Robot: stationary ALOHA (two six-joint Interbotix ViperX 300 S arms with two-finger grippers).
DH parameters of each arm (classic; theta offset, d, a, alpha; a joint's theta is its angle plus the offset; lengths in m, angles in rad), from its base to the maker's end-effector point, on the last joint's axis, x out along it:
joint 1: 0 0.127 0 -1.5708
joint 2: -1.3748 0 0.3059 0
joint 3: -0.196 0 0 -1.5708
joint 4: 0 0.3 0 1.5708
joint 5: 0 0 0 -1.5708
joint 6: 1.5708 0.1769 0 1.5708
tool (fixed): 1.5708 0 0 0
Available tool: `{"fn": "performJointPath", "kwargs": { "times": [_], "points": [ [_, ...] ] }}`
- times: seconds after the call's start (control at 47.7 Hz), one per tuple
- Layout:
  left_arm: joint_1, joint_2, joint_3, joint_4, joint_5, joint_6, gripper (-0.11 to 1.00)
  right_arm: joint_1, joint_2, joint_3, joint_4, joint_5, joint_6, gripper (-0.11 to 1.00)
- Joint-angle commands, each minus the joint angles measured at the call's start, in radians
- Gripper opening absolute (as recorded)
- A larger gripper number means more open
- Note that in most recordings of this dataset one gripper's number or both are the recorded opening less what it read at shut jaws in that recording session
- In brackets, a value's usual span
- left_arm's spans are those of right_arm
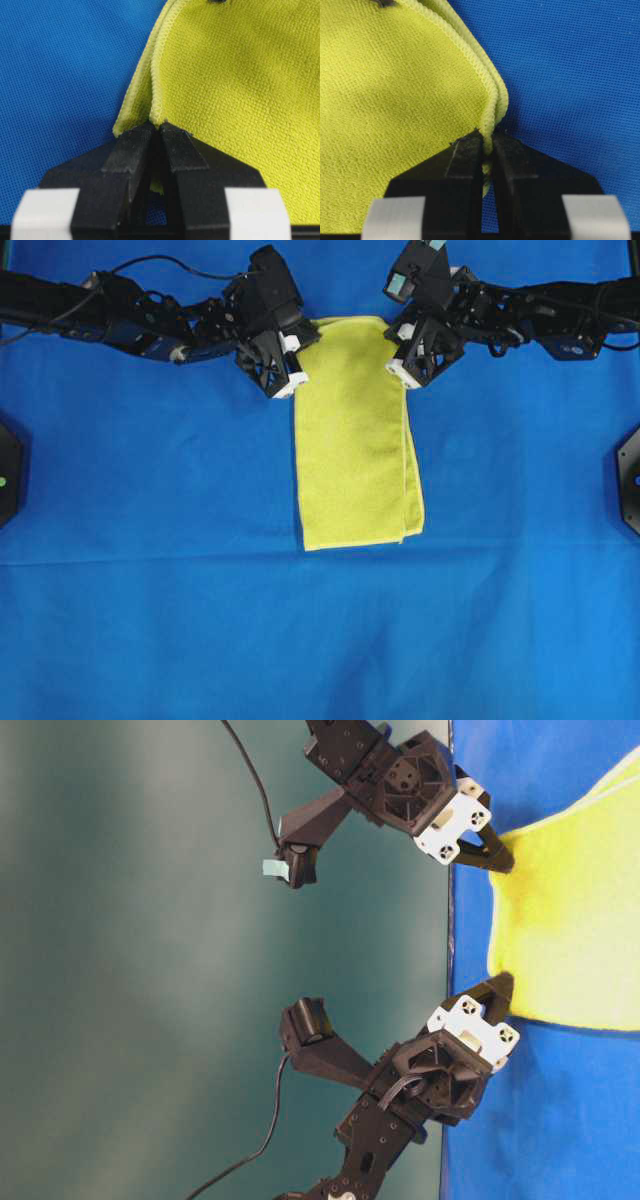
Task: Fold the yellow towel.
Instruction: 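Move both grippers to the strip's far end and grasp its corners, then lift the far end and fold it down onto the near half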
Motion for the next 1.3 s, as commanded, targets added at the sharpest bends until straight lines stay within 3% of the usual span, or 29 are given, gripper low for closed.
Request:
{"fn": "performJointPath", "kwargs": {
  "times": [0.0,0.147,0.398,0.755,1.07,1.279],
  "points": [
    [-0.002,-0.012,-0.014,0.000,-0.002,0.002,0.03,-0.005,-0.012,-0.003,0.002,-0.005,0.006,0.04],
    [0.015,-0.031,-0.017,0.000,0.002,0.014,0.03,-0.006,-0.021,-0.003,0.008,-0.005,0.006,0.04],
    [0.057,-0.080,-0.058,0.000,0.071,0.114,0.03,-0.049,-0.092,0.012,0.015,-0.005,0.006,0.04],
    [0.054,-0.100,-0.083,0.000,0.115,0.123,0.03,-0.060,-0.120,0.012,0.018,0.002,0.009,0.04],
    [-0.046,-0.245,-0.034,0.000,0.183,0.164,0.03,0.018,-0.324,0.080,0.055,0.101,0.018,0.04],
    [-0.149,-0.348,0.038,0.000,0.216,0.153,0.03,0.138,-0.456,0.150,0.055,0.124,0.057,0.04]
  ]
}}
